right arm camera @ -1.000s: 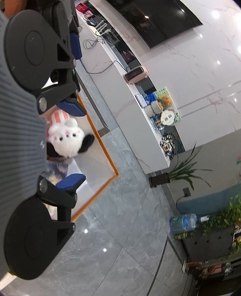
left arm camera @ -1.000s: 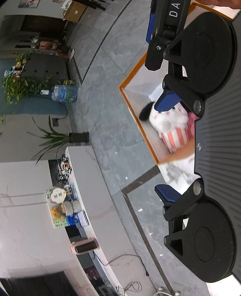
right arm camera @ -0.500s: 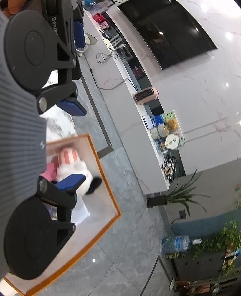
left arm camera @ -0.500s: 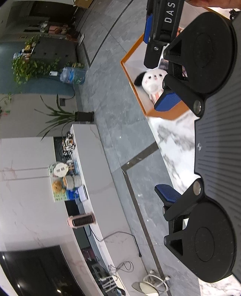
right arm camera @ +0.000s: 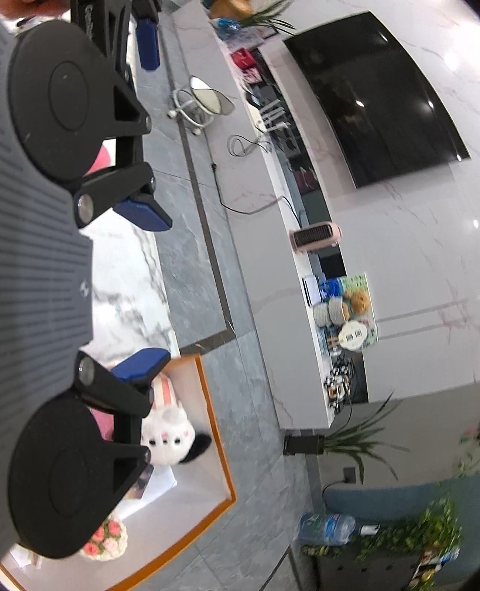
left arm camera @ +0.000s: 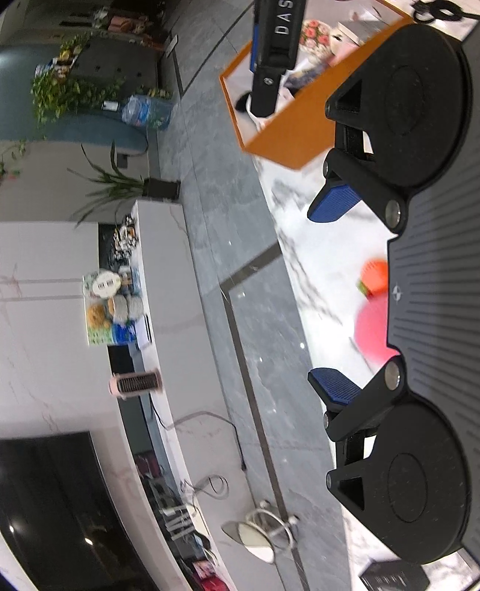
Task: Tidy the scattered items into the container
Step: 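Withdraw both tools from the orange box toward the remaining plush toys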
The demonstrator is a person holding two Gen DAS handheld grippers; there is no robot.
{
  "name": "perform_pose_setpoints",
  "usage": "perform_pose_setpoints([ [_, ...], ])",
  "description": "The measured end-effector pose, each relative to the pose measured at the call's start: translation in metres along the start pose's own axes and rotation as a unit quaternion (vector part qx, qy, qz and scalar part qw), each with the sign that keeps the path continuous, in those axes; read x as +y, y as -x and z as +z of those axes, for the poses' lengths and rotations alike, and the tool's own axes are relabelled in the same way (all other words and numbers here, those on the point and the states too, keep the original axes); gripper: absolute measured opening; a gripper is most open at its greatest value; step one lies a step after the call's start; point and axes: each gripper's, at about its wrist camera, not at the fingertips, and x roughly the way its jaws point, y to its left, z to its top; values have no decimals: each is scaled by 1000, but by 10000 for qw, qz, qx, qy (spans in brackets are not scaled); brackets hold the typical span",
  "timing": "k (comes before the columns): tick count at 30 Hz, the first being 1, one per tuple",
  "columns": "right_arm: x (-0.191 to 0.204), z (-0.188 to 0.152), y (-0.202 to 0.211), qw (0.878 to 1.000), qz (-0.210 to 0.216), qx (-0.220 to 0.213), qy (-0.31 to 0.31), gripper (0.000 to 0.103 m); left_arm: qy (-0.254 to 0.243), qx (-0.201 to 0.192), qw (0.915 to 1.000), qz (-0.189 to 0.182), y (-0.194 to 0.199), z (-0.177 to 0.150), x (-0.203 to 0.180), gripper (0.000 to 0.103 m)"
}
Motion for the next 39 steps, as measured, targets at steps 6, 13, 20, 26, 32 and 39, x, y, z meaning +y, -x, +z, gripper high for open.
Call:
perform_pose_setpoints([
  [6,29,-6,-6,9995,80,116,299,73,117,137,9997,184,18,-22,35,102],
  [13,58,-15,-7,9978,184,199,599,73,239,261,9989,305,33,-48,65,102],
  [20,78,-20,-8,9963,330,292,743,74,257,481,9978,375,49,-80,90,102],
  [26,90,-27,-9,9951,392,382,827,74,209,704,9968,330,61,-108,106,102],
  [32,96,-33,-10,9941,409,413,912,78,28,1073,9939,263,63,-136,117,102],
  [39,101,-37,-13,9931,419,461,998,79,-73,1462,9889,234,55,-169,126,102],
])
